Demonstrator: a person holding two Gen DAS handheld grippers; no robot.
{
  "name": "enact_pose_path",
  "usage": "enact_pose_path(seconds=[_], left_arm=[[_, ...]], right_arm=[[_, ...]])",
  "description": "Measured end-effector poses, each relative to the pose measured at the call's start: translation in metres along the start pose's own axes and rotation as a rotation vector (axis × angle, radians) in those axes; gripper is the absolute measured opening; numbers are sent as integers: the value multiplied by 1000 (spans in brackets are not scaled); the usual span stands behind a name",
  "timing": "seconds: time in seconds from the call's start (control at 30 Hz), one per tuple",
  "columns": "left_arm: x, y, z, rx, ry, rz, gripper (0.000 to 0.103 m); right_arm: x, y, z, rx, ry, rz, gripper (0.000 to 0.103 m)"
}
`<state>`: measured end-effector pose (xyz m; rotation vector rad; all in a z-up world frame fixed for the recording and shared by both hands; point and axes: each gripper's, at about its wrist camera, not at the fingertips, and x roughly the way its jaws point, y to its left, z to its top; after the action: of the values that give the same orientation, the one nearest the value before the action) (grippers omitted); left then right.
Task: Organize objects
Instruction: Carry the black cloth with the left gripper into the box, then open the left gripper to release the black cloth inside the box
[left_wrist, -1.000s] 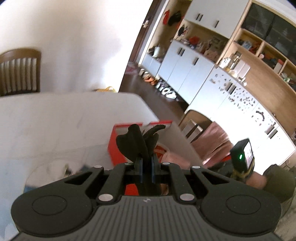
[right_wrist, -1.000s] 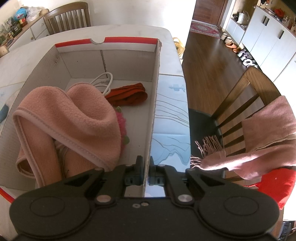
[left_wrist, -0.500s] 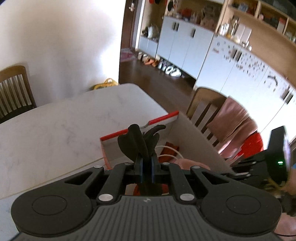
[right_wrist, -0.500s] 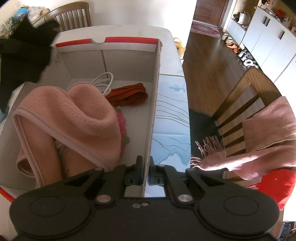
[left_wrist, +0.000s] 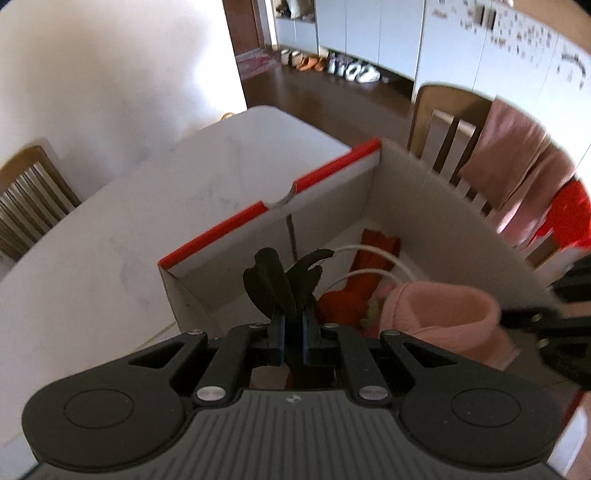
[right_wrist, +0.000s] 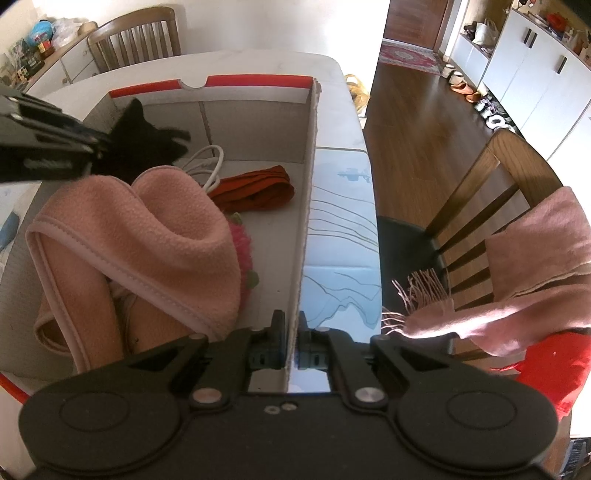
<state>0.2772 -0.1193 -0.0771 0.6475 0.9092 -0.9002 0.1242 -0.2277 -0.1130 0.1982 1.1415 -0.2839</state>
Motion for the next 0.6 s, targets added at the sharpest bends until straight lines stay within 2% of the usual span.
enact_pose_path(seconds=[0.3,0.6], left_arm=[[19,-8,1,5,59,-32,7],[18,-9,-1,-8,61,-36,9]], right_arm=[[0,-2,-1,11,-4,4,3],[0,-2,-1,13,-3,4,3]])
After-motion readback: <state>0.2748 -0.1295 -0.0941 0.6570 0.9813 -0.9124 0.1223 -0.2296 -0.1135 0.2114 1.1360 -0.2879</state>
